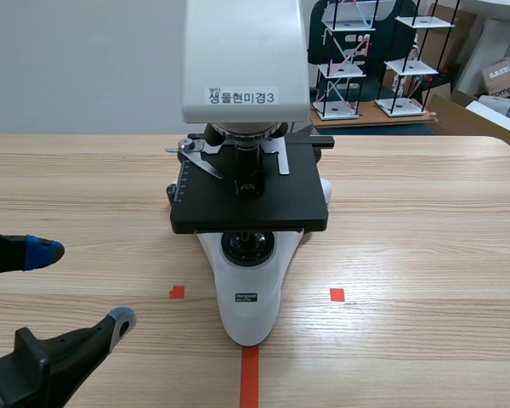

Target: Point at the eyepiece

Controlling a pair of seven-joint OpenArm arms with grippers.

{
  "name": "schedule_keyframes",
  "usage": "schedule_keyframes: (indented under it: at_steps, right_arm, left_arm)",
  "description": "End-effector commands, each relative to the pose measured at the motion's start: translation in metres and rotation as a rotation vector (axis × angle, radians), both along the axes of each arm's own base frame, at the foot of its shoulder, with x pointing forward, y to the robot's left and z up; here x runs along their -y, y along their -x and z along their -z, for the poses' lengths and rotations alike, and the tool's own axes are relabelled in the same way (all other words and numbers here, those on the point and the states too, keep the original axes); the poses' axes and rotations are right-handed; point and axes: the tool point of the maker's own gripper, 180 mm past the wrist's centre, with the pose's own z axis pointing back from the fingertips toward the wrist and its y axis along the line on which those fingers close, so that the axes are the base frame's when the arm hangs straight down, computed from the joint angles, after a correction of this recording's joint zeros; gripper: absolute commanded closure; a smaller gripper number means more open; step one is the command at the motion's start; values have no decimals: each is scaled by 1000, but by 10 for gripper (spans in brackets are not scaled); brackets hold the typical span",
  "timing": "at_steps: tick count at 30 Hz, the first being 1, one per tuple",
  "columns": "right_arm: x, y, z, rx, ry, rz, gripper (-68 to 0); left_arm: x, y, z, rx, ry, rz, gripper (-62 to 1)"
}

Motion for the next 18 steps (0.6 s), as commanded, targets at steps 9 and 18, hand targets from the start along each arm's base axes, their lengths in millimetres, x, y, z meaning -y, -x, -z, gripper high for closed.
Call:
schedule_keyframes:
  at_steps: [9, 18]
  right_arm:
    - [-6, 3, -13, -6, -41, -62, -4]
    - [-8, 4, -10, -30, -49, -73, -4]
  left_arm:
    - [1, -2, -6, 18, 20, -3, -623]
    - [1, -2, -6, 18, 20, -3, -623]
